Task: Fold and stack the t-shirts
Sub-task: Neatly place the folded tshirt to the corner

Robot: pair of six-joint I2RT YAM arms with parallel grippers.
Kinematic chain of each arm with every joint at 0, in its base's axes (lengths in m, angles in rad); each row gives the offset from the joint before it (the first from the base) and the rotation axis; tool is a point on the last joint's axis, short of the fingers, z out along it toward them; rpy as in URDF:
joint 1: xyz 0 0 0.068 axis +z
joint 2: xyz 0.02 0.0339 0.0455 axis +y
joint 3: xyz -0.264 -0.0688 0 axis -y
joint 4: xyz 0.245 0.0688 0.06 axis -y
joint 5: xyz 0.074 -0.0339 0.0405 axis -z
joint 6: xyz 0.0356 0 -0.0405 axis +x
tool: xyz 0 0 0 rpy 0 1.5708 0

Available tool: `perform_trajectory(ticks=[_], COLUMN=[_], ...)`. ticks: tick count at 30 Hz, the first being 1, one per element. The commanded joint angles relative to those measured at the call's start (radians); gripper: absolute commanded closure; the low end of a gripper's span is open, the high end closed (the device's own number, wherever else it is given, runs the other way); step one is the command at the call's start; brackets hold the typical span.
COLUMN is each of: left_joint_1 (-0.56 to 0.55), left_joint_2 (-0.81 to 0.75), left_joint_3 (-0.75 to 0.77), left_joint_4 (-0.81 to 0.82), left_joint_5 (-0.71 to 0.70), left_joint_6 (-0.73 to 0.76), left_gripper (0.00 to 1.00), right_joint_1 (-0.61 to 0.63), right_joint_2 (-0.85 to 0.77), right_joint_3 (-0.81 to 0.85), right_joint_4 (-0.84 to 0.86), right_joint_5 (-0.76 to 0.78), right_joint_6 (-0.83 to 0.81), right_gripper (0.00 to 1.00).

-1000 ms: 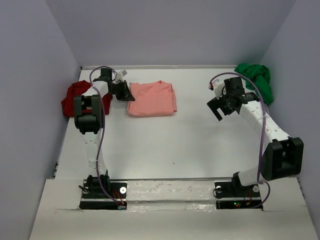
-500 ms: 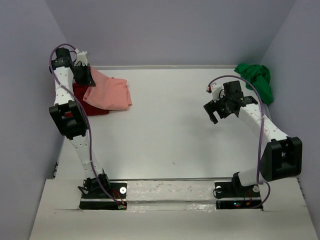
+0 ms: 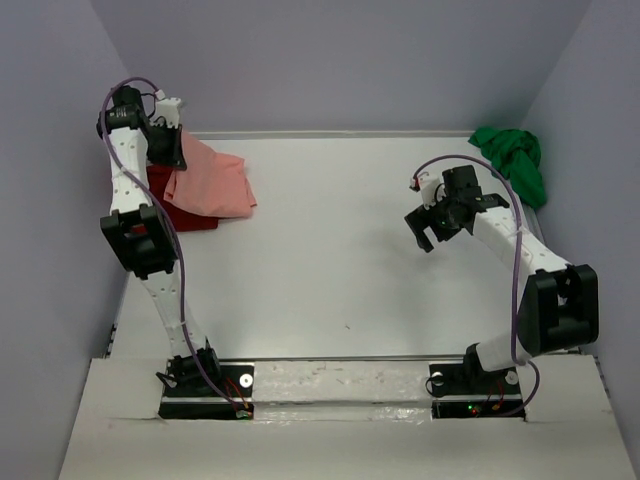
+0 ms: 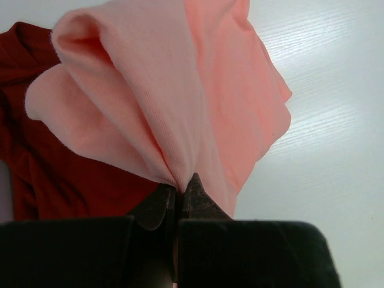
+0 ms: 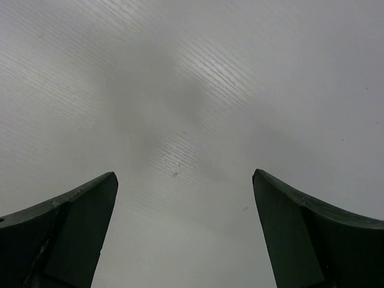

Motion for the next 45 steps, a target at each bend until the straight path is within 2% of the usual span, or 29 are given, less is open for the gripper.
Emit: perform_trajectory(ticks=[1,17,30,36,40,45], left_joint_1=[0.018,0.074,0.125,0.165,0.186,0.196], left_joint_2=[-0.078,-0.121,-0.147,-0.151,-0.142,-0.076], left_joint_3=[0.077,0.157,0.155,0.030,-0.078,-0.083], left_joint_4=[-0.052,-0.074,-0.068,0.004,0.127,0.185], left_joint_5=[-0.023,-0.103,-0.100,-0.094,-0.118,-0.135], left_joint_6=[0.042,0.111,0.148,0.163,0.180,0.186], left_gripper=[1.00,1.00,1.00,1.00,1.00,1.00], right_joint_1=[-0.002,-0.002,-0.002,-0.002,-0.002,-0.002], right_joint_2=[-0.007,0.028,0.050,0.068,0.082,0.094], right_joint_3=[-0.012,-0.015,-0.018,-0.020,-0.021,-0.023], right_joint_4=[0.045,0.045,0.047,0.047,0.044,0.045], right_joint_5=[0.005,0.045,0.054,0.066,0.074,0.077], right_joint_6=[0.000,-0.006,-0.009,-0.011,-0.010,-0.011], right_gripper=[0.00,0.00,0.00,0.00,0.00,0.00])
